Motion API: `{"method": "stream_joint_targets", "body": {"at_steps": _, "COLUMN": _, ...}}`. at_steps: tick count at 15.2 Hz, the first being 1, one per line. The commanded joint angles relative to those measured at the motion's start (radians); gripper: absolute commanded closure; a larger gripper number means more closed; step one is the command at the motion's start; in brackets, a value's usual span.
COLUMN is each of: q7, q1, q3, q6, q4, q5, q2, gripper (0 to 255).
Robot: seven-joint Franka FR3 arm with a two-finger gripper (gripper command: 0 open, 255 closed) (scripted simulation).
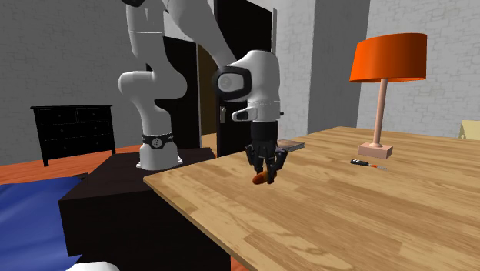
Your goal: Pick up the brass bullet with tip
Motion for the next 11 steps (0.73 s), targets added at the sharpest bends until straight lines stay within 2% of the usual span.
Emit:
{"method": "stream_joint_targets", "body": {"at_steps": 1, "q7": -0.03, "q1": -0.026, "q3": 0.035, "q6": -0.019, "q4": -0.004, "q5": 0.044, "q2": -0.03, "gripper": 255}}
{"method": "stream_joint_targets", "body": {"at_steps": 9, "q7": -0.162, "q1": -0.12, "q3": 0.154, "q6": -0.097, "q4": -0.007, "q5": 0.231, "q2": -0.156, "gripper": 255}}
{"method": "stream_joint_targets", "body": {"at_steps": 11, "q7": -0.165, "q1": -0.12, "q3": 0.155, "q6": -0.099, "q4": -0.007, "q5": 0.235, "q2": -0.159, "gripper": 255}}
